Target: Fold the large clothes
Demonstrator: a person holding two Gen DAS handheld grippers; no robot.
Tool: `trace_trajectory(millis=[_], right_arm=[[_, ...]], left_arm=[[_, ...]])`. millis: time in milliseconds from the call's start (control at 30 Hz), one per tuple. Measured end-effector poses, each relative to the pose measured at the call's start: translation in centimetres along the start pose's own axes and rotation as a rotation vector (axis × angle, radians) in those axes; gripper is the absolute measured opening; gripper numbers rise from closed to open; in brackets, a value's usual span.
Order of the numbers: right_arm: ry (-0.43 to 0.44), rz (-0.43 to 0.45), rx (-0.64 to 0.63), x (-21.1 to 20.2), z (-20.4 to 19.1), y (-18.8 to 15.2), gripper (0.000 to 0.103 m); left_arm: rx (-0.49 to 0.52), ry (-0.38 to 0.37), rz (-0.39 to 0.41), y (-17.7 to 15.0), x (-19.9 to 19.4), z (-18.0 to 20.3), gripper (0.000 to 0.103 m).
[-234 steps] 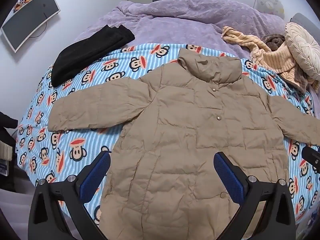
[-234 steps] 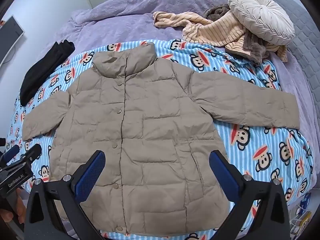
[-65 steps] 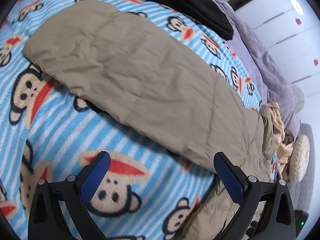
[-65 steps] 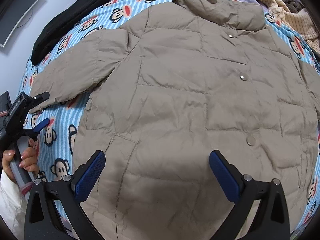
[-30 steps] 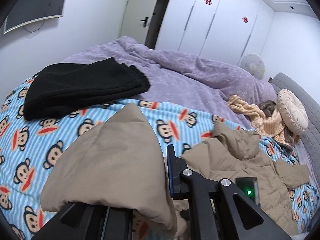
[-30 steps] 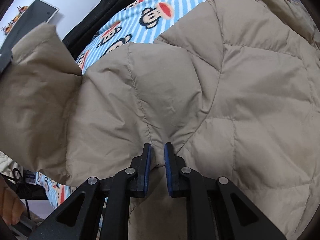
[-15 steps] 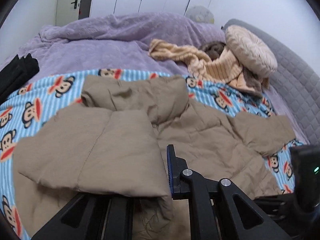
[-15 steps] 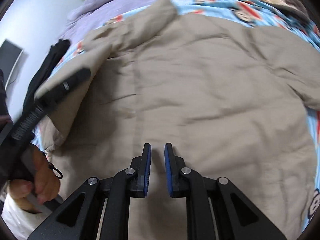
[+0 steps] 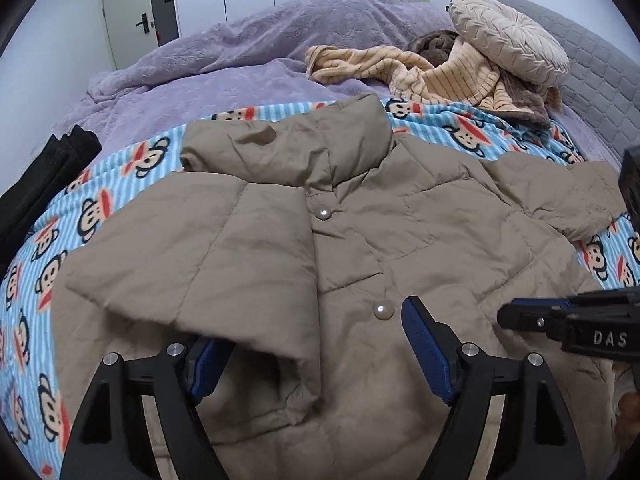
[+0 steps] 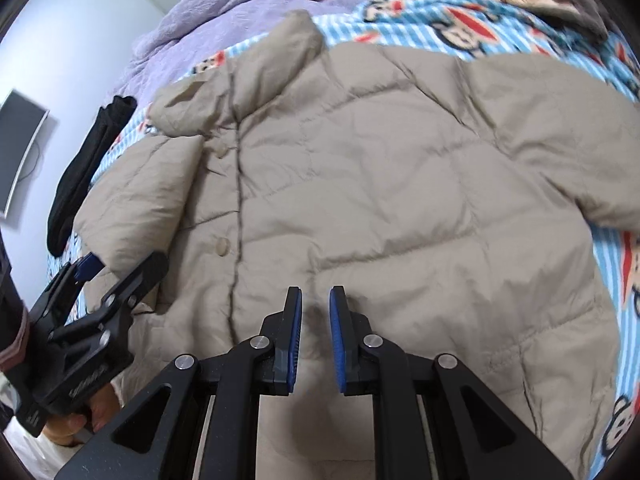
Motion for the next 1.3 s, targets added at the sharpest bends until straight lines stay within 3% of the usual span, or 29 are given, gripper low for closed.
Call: trace_trajectory(millis=[67,100,133,233,367,533,600,700,767,900,967,1000,1033,1100,1167,1200,1233,1300], right_arm=[[-0.021,0.018,-0.063,-0.9,-1.5,0.4,0.05],[-0.031,0.035,-0.098,-1.3,-2.5,0.6,0.071],[-0.032,0.058,-0.134,-1.9,-3.2,0.8,0.075],[-0.047,0.112,-0.311,-2.3,-8.8,1.5,0.075],[-0.123,0.134,-0.532,0.1,-16.1,1.5,0.076],[-0.219,0.108,-0.707,5.0,-20.5,1.7,0.076],[-0.252,0.128,-0.667,5.1,-19.5,3.2,0.076],[-0.242,0.168,-0.476,3.5,-16.4,6.2,0.076],[-0.179,0.156,-0.295,2.6,-13.1,7.7,0.076],[0.009,0.094,0.026,2.6,-6.3,7.5,0.074],[0.09,0.06,0.11,3.2,-4.8,6.8,0.047],[0.12,0.037,0.149,3.7,-4.2,6.4,0.027],[0.119,0.021,0.18,4.2,-3.5,6.0,0.018],[0.13,0.013,0.226,4.8,-2.7,5.5,0.012],[0.168,0.013,0.263,4.9,-2.3,5.1,0.011],[0.175,0.014,0.266,4.7,-2.2,4.8,0.01],[0.165,0.015,0.259,4.7,-2.0,4.5,0.01],[0.155,0.01,0.25,4.7,-1.7,3.7,0.01]], left_arm=[[-0.016,0.026,0.01,-0.6,-1.7,-1.6,0.082],[-0.035,0.045,0.024,-0.8,-2.7,-2.9,0.082],[-0.061,0.069,0.036,-1.0,-3.6,-4.5,0.082],[-0.188,0.157,0.043,-1.9,-4.9,-10.5,0.081],[-0.368,0.225,-0.027,-4.8,-3.2,-17.5,0.081],[-0.439,0.254,-0.109,-8.8,0.3,-20.1,0.082],[-0.445,0.247,-0.11,-9.4,0.8,-20.1,0.082],[-0.447,0.23,-0.117,-9.4,1.0,-20.0,0.082],[-0.459,0.189,-0.129,-9.0,0.8,-20.2,0.082],[-0.553,0.02,-0.085,-6.7,-0.1,-21.9,0.082],[-0.602,-0.023,-0.058,-5.2,-0.1,-23.4,0.082],[-0.623,-0.052,-0.058,-4.4,0.4,-24.2,0.082],[-0.642,-0.084,-0.067,-3.9,1.1,-24.8,0.081],[-0.683,-0.12,-0.097,-3.2,3.1,-25.8,0.081],[-0.701,-0.148,-0.109,-2.8,4.3,-25.8,0.07],[-0.689,-0.191,-0.105,-2.2,4.4,-25.1,0.042],[-0.668,-0.209,-0.102,-1.9,4.1,-24.3,0.033],[-0.567,-0.132,-0.072,-1.4,3.0,-23.1,0.033]])
Point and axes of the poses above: each gripper's, at about its wrist camera, not at the fingertips, and x roughly the way its jaws point, z to its right, y to its top, the point moved 9 cm from there along x, roughly the way its jaws point, and after that the axes turned 3 degrees about -z, right-handed, at the moved point
